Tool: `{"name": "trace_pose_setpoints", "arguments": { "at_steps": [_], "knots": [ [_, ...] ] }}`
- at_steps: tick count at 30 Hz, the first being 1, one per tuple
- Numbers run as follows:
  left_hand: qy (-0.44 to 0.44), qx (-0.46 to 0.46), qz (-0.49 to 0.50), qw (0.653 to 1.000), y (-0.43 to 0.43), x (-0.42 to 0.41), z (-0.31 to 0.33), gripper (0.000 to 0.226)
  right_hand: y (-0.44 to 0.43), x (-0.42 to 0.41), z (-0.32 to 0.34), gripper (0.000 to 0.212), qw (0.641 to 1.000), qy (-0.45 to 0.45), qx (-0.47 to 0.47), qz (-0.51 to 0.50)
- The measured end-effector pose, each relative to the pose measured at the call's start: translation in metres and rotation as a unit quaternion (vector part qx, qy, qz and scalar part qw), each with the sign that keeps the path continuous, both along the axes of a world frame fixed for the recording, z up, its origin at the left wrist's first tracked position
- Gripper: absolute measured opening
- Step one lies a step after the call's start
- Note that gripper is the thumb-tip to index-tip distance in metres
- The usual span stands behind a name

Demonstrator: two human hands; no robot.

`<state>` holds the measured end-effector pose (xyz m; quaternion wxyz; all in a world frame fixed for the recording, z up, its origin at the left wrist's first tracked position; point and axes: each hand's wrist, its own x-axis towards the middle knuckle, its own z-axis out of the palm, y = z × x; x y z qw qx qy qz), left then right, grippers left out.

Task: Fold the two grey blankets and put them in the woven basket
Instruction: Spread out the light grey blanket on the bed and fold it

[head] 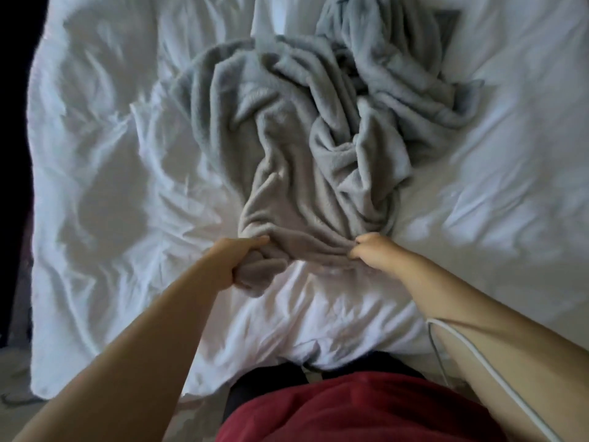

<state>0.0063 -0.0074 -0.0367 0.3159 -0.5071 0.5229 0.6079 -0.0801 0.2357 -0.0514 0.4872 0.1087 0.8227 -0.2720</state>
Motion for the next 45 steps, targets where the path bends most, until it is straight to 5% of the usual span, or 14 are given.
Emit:
{"name": "trace_pose_setpoints", "arguments": {
  "at_steps": [2,4,7,12,18,22,24,27,30,32,36,40,42,45],
  "knots": [
    [0.065,0.114,0.083,0.988,0.002,0.007,0.029,0.051,-0.003,-0.002,0.025,0.008,0.973,0.047,-0.076,-0.215],
    [0.124,0.192,0.196,0.954,0.005,0.013,0.059,0.056,0.012,-0.002,0.042,0.019,0.937,0.134,-0.014,-0.321],
    [0.182,0.247,0.271,0.912,0.017,0.015,0.106,0.048,0.017,0.013,0.068,0.04,0.937,-0.046,-0.125,-0.322],
    [0.261,0.315,0.221,0.886,0.043,0.004,0.165,0.045,-0.038,0.018,0.123,0.076,0.725,-0.315,-0.393,-0.47],
    [0.315,0.205,0.262,0.889,0.046,0.012,0.186,0.059,-0.037,-0.025,0.174,0.045,0.73,-0.145,-0.454,-0.49],
    [0.33,0.19,0.55,0.743,0.024,0.027,0.175,0.034,-0.017,-0.032,0.189,0.024,0.684,-0.079,-0.527,-0.498],
    [0.327,0.16,0.597,0.715,0.018,0.036,0.172,0.04,-0.006,-0.03,0.19,0.038,0.666,-0.051,-0.553,-0.498],
    [0.322,0.187,0.512,0.774,0.018,0.039,0.174,0.043,0.002,-0.027,0.193,0.06,0.619,-0.038,-0.59,-0.517],
    [0.303,0.231,0.418,0.824,0.037,0.033,0.18,0.035,-0.008,-0.017,0.196,0.049,0.666,-0.059,-0.539,-0.512],
    [0.305,0.252,0.514,0.761,0.045,0.031,0.176,0.032,-0.014,-0.008,0.191,0.017,0.683,-0.088,-0.512,-0.514],
    [0.31,0.256,0.729,0.554,0.014,0.039,0.169,0.048,-0.012,-0.004,0.209,0.023,0.64,-0.12,-0.58,-0.489],
    [0.37,0.299,0.711,0.517,-0.031,0.045,0.182,0.052,-0.007,-0.018,0.247,0.027,0.623,-0.077,-0.649,-0.43],
    [0.388,0.282,0.671,0.566,-0.031,0.032,0.188,0.07,-0.013,-0.021,0.26,0.027,0.617,-0.073,-0.666,-0.412],
    [0.272,0.239,0.475,0.802,0.008,0.016,0.19,0.062,-0.032,-0.015,0.266,0.038,0.611,-0.084,-0.669,-0.415]
  ]
}}
